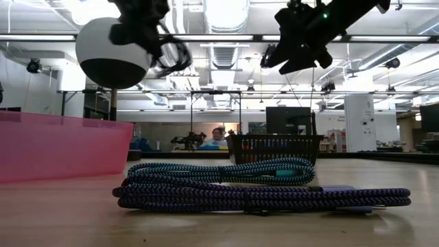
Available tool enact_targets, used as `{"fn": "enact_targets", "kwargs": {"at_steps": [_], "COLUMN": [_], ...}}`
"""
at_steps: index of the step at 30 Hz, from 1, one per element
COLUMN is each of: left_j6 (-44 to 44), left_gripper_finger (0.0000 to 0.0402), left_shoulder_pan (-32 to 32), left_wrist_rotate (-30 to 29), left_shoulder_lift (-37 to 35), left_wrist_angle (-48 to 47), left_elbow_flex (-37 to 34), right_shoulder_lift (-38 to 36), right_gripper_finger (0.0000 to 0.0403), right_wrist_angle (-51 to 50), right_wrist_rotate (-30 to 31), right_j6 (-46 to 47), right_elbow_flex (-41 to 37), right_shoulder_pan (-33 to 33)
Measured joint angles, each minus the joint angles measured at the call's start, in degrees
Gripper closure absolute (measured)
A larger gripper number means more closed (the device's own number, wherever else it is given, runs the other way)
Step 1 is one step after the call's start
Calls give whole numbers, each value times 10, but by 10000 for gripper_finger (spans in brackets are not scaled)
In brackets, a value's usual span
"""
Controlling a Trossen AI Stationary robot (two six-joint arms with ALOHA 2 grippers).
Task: Pick and place items into bin
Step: Put the black charger cable into the pink bin
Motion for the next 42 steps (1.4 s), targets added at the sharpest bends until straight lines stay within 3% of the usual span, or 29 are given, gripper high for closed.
{"fn": "enact_targets", "kwargs": {"at_steps": [8,17,25,37,42], "left_j6": [-128,-191,-194,-249,-254], "left_gripper_finger": [381,381,381,381,381], "left_shoulder_pan": [-44,-104,-151,-206,-206], "left_wrist_rotate": [19,24,45,78,76], "left_shoulder_lift": [2,9,40,40,41], "left_wrist_angle": [-142,-193,-229,-224,-166], "left_elbow_flex": [0,-2,-17,-156,-189], "right_shoulder_lift": [0,0,0,0,0], "right_gripper_finger": [172,172,174,174,174], "right_wrist_angle": [0,1,3,4,4], "right_wrist_rotate": [0,0,5,6,6], "right_j6": [6,-29,-27,-26,-26], "right_elbow_flex": [-2,-4,-5,-6,-6], "right_shoulder_pan": [0,0,-10,-20,-20]}}
